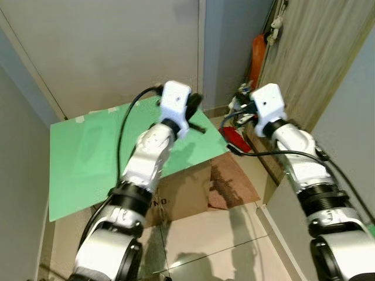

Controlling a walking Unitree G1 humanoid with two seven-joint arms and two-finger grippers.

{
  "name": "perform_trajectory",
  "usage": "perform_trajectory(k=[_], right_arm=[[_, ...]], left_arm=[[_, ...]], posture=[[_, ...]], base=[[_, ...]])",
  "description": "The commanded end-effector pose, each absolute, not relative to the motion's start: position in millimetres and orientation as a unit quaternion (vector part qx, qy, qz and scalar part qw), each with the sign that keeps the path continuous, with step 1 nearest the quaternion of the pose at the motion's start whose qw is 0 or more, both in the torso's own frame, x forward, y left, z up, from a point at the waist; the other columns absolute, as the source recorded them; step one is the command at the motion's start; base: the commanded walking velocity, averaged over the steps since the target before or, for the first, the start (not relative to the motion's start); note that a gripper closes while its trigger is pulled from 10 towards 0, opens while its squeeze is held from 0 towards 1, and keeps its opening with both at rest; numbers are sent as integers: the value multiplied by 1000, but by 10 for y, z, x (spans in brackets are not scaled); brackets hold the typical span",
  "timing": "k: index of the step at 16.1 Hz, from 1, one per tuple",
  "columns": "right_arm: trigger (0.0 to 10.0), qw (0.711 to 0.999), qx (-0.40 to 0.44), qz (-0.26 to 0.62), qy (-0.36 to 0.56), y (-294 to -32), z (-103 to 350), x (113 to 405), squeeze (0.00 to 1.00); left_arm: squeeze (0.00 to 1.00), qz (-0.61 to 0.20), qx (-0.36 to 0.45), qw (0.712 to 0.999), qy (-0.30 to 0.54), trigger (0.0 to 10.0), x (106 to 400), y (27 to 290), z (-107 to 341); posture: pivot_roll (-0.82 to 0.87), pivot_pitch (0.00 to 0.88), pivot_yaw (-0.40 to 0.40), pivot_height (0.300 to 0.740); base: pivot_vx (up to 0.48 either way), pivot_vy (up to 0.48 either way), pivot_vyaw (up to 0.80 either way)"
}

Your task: Hang keys on a hook

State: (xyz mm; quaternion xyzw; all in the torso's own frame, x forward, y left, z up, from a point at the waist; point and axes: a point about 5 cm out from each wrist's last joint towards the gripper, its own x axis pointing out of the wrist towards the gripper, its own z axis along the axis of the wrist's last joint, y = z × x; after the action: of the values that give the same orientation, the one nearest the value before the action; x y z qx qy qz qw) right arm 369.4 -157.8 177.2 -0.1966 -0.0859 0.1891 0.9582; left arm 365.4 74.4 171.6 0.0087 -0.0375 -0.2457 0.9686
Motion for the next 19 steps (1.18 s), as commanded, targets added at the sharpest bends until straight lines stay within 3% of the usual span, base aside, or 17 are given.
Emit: perform_trajectory(k=[1, 5, 10, 13, 14, 16, 17, 19], right_arm=[[0, 949, -227, 187, -113, -1563, 1888, 3725, 0], [0, 934, -282, 162, -150, -1638, 1969, 3722, 0], [0, 884, -398, 169, -177, -1680, 1964, 3696, 0], [0, 877, -411, 175, -176, -1675, 1921, 3687, 0], [0, 849, -461, 182, -185, -1646, 1886, 3669, 0], [0, 749, -596, 210, -197, -1612, 1732, 3619, 0], [0, 726, -622, 219, -193, -1624, 1665, 3605, 0], [0, 730, -621, 218, -185, -1654, 1613, 3597, 0]], left_arm=[[0, -237, 5, 971, -39, 10000, 3653, 843, 1736], [0, -244, 1, 970, -23, 10000, 3625, 917, 1670], [0, -275, 22, 961, -9, 10000, 3562, 923, 1600], [0, -278, 21, 960, -9, 10000, 3559, 909, 1609], [0, -282, 28, 959, -9, 10000, 3550, 900, 1607], [0, -288, 33, 957, -9, 10000, 3531, 884, 1601], [0, -289, 36, 957, -10, 10000, 3529, 880, 1602], [0, -289, 37, 957, -11, 10000, 3527, 880, 1605]], posture=[[-60, 0, 69, 740], [-56, 0, 69, 740], [-60, 0, 68, 740], [-59, 0, 69, 740], [-59, 0, 70, 740], [-59, 0, 70, 740], [-56, 0, 68, 740], [-56, 0, 69, 740]], base=[[0, 0, 0], [0, 0, 0], [0, 0, 0], [0, 0, 0], [0, 0, 0], [0, 0, 0], [0, 0, 0], [0, 0, 0]])
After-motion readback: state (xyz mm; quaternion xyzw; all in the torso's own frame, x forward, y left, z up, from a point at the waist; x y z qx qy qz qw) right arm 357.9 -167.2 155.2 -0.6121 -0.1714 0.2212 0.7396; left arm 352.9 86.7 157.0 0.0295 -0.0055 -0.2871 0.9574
